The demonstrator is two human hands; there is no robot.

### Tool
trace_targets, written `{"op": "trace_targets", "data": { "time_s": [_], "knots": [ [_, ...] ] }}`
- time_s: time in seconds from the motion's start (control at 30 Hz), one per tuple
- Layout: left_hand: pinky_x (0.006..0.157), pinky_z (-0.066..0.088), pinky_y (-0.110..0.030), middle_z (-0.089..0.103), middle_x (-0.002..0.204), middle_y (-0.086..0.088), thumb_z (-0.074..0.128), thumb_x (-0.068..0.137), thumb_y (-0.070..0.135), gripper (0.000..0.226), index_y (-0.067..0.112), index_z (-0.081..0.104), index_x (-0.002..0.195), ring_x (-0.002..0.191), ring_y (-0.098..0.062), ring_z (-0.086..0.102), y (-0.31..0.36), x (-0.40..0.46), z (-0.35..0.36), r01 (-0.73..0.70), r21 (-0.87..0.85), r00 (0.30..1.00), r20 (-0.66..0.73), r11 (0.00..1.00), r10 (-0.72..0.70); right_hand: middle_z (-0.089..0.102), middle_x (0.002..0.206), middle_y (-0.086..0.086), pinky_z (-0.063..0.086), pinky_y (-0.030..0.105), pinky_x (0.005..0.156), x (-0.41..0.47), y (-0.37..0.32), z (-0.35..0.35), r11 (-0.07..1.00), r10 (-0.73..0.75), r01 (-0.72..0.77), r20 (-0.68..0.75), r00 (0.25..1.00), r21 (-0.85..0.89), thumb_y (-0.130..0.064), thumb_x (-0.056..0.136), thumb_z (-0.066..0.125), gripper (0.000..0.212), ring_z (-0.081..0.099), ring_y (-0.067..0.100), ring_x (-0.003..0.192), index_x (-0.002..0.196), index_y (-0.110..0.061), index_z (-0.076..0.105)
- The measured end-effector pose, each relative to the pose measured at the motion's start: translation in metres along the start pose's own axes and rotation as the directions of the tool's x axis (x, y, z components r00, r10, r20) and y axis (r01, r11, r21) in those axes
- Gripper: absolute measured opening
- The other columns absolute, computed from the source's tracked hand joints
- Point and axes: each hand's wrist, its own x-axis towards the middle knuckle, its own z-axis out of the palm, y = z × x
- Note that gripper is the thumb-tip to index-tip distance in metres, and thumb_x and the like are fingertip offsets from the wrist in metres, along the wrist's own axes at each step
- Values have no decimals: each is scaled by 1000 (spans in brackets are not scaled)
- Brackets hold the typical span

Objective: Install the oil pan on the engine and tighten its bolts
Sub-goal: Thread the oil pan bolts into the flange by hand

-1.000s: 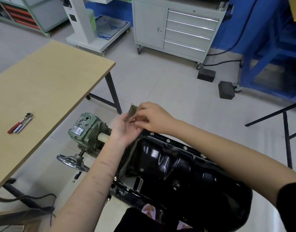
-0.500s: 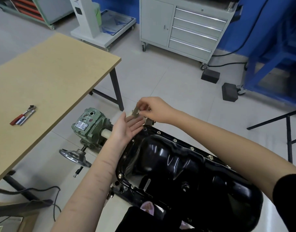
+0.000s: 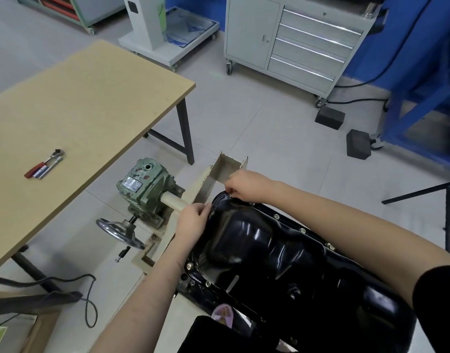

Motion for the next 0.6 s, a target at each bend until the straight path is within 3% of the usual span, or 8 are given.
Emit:
{"op": "trace_targets", "data": {
  "time_s": [0.1,0.2,0.4,0.6],
  "knots": [
    [59,24,-31,47,61,-5,40,98,29,40,14,35,61,67,-27,46,-3,0,8,-59,68,997,-48,996,62,56,111,13,44,37,82,2,-2,2,991,-57,56,0,998,-121,-16,94,46,23,50,28,108,108,-4,58],
    [58,21,-32,45,60,-4,40,98,28,40,20,31,60,68,-30,46,-7,2,14,-97,30,994,-54,995,98,54,112,13,42,37,83,4,-4,4,976,-104,104,6,995,-190,-13,95,43,22,47,27,111,110,-2,55],
    [55,21,-30,38,52,5,44,96,24,41,22,31,58,56,-17,38,-15,6,19,-121,-91,992,-53,989,116,55,112,13,40,35,74,7,-5,-1,956,-136,144,48,990,-257,-14,96,41,23,49,28,110,110,-3,55],
    [53,21,-28,37,52,5,43,97,23,40,22,32,58,53,-9,37,-20,9,22,-141,-152,990,-48,978,135,56,110,14,44,38,79,9,-9,-3,949,-143,157,72,987,-272,-12,95,41,21,51,30,106,110,-3,52]
  ]
}}
